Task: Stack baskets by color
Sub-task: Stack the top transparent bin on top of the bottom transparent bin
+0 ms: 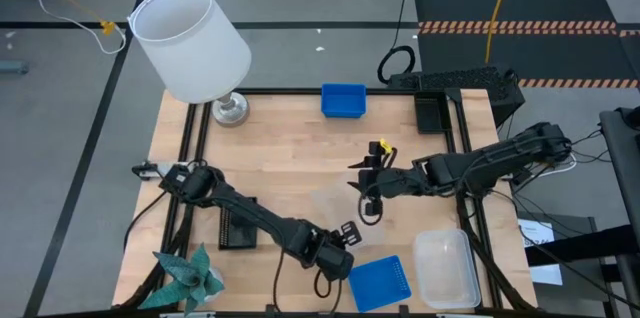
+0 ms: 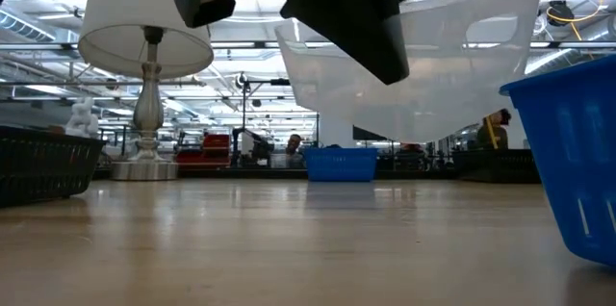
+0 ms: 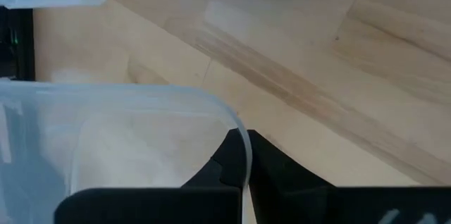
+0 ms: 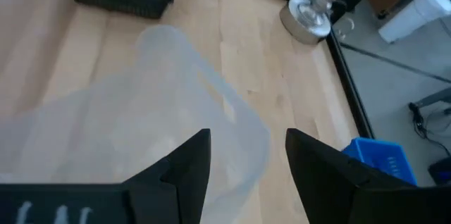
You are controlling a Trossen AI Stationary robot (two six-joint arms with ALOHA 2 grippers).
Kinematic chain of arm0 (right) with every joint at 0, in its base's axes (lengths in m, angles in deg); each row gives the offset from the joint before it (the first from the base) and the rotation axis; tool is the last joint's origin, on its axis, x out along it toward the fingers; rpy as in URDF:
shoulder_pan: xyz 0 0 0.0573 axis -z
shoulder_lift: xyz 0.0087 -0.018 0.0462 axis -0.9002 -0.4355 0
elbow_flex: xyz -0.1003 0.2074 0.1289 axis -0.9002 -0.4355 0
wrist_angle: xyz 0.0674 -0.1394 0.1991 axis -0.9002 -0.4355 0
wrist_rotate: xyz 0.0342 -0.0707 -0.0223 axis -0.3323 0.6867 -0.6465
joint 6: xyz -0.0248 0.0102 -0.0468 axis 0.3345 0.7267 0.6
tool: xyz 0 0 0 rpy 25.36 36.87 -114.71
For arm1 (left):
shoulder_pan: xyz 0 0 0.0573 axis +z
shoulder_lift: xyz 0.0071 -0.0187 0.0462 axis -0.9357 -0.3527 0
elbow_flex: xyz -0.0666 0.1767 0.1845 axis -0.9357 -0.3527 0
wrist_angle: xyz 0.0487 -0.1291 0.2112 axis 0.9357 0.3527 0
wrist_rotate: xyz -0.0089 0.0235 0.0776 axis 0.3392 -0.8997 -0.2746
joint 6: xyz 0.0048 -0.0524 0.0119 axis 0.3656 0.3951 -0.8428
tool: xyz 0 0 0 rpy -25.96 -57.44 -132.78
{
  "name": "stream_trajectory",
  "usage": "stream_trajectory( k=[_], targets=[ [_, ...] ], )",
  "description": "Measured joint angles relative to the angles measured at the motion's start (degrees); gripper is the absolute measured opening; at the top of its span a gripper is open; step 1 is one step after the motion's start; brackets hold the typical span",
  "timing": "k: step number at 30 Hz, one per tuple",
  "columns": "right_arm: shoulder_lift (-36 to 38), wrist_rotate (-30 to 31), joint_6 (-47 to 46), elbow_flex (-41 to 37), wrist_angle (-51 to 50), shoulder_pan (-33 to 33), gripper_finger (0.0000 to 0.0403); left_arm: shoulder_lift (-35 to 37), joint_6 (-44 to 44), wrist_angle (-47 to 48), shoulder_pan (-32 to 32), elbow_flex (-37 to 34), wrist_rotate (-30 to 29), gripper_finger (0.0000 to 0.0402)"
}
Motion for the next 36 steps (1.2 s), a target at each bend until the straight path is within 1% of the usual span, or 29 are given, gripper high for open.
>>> stream_trajectory(
  k=[3,6,8,11,19,21,22,24,27,29,32,34,36],
  targets=[
    [-1.63,0.24,0.9,0.0,0.07,1.51,0.018,0.0,-0.23,0.02,-0.01,0.0,0.0,0.0003],
    [-3.01,2.98,2.28,0.0,0.01,2.63,0.0179,0.0,-0.2,0.04,-0.03,-0.01,0.07,0.0006],
    [-3.49,3.25,2.92,0.0,0.07,3.3,0.0172,0.0,-0.31,0.04,-0.08,-0.02,0.04,0.0007],
    [-3.59,3.04,3.03,0.0,-0.47,3.75,0.0148,0.0,-0.68,0.1,-0.39,-0.02,-0.67,0.0004],
    [-1.95,2.91,1.92,0.01,-2.3,3.37,0.0057,0.0,-1.47,1.73,-0.32,-0.02,-3.4,0.0008],
    [-1.34,2.82,0.68,0.59,-4.88,2.89,0.0047,0.0,-2.53,1.73,-0.28,-0.02,-3.37,0.0005],
    [-1.21,2.84,-0.42,1.08,-6.92,2.7,0.0048,0.0,-3.24,1.73,-0.17,-0.02,-3.21,0.0004],
    [-1.21,3.19,-2.73,2.02,-11.2,2.59,0.0061,0.0,-4.79,1.68,-0.07,-0.02,-3.2,0.0006],
    [-1.21,3.09,-3.85,2.56,-15.51,2.61,0.0099,0.0,-6.05,1.73,-0.03,-0.02,-3.84,0.0009],
    [-1.21,3.0,-3.53,2.58,-16.36,2.61,0.0127,0.0,-6.28,1.75,-0.04,-0.03,-4.08,0.0006],
    [-1.21,0.12,-1.16,2.58,-17.05,2.61,0.0162,0.0,-6.67,1.73,0.1,-0.04,-4.53,0.0004],
    [-1.25,0.06,0.11,3.07,-17.03,2.61,0.0175,0.0,-6.65,1.75,0.45,-0.04,-4.75,0.0007],
    [-1.26,0.02,0.99,4.07,-17.34,3.0,0.018,0.0,-6.69,1.75,0.82,-0.04,-5.16,0.0011]
  ],
)
